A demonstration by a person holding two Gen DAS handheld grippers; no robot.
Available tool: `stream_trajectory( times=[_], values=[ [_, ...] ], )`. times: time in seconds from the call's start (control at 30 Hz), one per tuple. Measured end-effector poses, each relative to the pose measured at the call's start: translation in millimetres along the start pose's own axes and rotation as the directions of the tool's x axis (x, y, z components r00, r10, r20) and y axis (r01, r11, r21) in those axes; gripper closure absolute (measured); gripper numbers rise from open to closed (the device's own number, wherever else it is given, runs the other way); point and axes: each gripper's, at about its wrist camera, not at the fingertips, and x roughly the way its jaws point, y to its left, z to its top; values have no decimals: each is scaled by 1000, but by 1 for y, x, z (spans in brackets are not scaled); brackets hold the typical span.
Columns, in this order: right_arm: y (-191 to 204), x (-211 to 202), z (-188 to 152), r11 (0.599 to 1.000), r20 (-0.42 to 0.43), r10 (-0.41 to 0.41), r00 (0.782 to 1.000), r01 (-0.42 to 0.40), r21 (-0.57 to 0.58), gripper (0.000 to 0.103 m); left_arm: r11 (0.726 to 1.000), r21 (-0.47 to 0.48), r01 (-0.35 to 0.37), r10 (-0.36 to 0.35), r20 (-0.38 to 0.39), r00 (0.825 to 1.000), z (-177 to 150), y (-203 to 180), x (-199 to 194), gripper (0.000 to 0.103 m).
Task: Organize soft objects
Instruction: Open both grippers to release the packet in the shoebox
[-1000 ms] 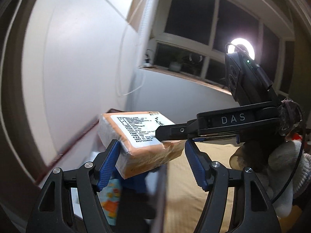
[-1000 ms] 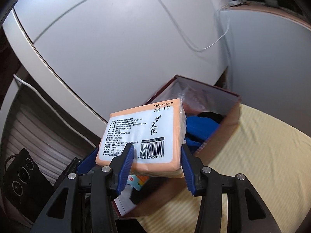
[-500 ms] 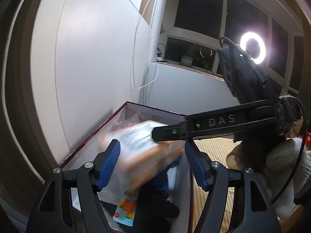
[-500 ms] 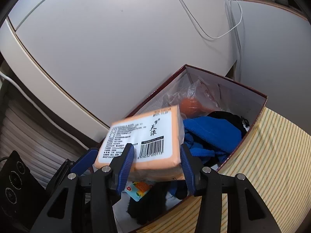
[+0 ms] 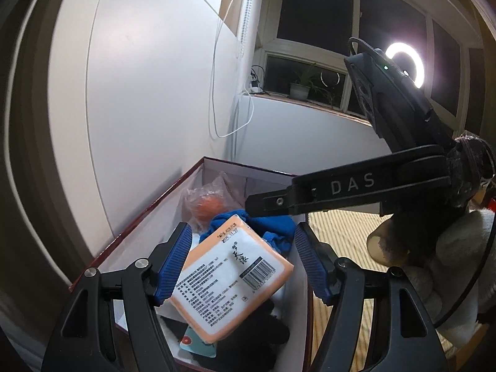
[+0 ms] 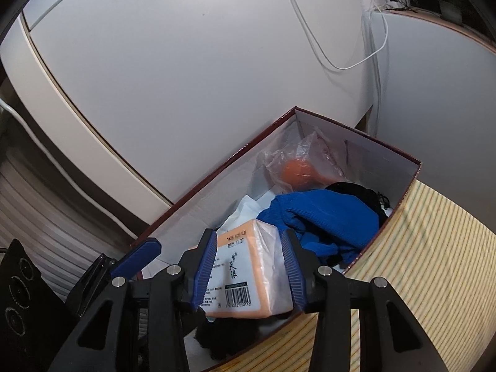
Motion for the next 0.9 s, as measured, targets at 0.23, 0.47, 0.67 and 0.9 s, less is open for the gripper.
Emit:
stream_trajectory(
  times=[0.23, 0.47, 0.67, 0.9],
  values=[
    [-9, -11, -4, 1000, 21, -27, 999, 26, 13, 53, 1000, -3, -9, 9, -2, 1000, -3, 0, -6, 33],
    [-10, -26, -14, 999, 37, -35, 999, 34, 18, 47, 997, -69, -20, 20, 9, 1000, 2, 6, -15, 33],
    [0, -57, -30, 998, 80, -55, 995, 57, -21, 39, 995, -92, -26, 25, -17, 1000, -5, 1, -25, 31],
    [8, -93, -61, 997, 126, -69, 990, 74, -29, 31, 995, -77, -61, 55, -67, 996, -22, -11, -42, 29]
  ],
)
